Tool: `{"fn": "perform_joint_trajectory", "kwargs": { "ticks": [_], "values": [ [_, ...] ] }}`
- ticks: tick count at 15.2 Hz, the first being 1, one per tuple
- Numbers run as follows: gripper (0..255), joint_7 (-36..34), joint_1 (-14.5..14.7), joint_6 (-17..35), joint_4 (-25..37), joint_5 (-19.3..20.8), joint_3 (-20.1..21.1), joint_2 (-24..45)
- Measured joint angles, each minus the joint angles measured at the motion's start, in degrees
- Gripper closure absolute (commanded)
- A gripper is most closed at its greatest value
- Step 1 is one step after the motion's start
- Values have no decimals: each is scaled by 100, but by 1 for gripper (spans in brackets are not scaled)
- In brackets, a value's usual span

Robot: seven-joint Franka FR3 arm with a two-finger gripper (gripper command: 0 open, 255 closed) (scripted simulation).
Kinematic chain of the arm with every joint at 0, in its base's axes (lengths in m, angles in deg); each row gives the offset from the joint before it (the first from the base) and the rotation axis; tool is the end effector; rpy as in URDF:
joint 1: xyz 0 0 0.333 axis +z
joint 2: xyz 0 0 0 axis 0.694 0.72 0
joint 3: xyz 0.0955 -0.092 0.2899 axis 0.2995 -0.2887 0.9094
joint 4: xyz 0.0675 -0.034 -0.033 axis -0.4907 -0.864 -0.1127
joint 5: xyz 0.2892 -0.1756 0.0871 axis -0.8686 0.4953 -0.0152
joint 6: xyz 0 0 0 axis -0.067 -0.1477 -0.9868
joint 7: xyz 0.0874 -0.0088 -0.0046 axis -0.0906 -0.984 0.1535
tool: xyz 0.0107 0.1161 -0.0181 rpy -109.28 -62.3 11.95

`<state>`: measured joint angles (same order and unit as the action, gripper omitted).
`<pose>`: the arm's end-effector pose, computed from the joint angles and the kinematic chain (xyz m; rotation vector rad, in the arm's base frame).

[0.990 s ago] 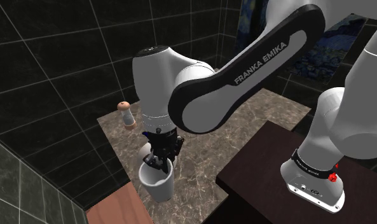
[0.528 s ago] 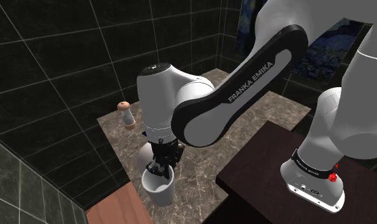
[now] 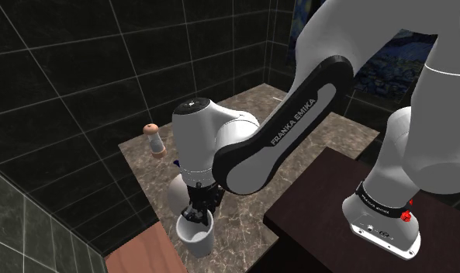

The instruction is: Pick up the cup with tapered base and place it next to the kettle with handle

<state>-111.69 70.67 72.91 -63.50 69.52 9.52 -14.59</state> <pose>0.3151 0.4009 0.3215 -3.0441 -0.0815 0.1359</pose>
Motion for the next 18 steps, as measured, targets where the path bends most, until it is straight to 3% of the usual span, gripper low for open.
{"fn": "perform_joint_trajectory", "kwargs": {
  "ticks": [18],
  "values": [
    [255, -292, 253, 1229, -119, 600, -314, 1174]
  ]
}}
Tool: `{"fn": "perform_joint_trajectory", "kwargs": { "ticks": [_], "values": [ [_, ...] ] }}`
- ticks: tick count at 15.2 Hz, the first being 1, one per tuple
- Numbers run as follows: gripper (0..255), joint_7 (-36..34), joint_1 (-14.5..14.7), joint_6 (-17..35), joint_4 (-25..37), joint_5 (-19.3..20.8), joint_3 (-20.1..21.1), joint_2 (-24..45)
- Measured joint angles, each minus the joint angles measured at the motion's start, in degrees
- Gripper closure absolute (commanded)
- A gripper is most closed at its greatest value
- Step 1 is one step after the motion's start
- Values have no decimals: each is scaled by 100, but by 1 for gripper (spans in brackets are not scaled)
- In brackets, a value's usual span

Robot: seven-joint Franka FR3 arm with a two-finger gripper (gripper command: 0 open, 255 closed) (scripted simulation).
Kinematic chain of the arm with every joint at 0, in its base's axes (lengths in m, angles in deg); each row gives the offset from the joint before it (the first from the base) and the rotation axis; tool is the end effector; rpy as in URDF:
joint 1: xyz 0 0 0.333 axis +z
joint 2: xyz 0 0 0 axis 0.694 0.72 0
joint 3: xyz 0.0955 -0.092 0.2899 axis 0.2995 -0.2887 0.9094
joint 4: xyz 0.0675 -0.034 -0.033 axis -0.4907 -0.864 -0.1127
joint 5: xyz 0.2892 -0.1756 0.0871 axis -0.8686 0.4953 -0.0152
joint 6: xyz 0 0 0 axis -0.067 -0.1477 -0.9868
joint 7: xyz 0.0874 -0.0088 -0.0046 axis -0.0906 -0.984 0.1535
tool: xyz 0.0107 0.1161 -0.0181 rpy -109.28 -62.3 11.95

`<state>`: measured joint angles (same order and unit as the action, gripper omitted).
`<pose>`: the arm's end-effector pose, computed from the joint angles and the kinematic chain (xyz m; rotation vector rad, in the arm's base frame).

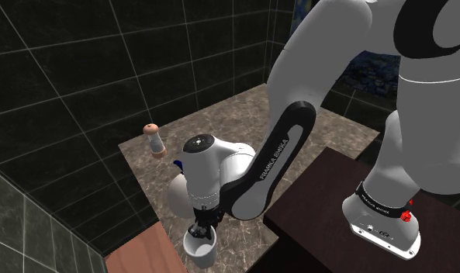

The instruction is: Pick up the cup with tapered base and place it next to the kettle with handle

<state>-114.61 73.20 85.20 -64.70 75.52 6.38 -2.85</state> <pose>0.3216 0.4047 0.2334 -3.0440 -0.0815 0.1359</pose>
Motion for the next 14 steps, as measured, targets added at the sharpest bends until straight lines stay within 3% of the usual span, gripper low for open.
{"fn": "perform_joint_trajectory", "kwargs": {
  "ticks": [6, 7, 14],
  "values": [
    [255, -20, 23, 41, 21, 31, -22, 62],
    [0, -20, 23, 42, 21, 31, -23, 62],
    [0, 9, -8, -29, 26, -5, 4, -8]
  ]
}}
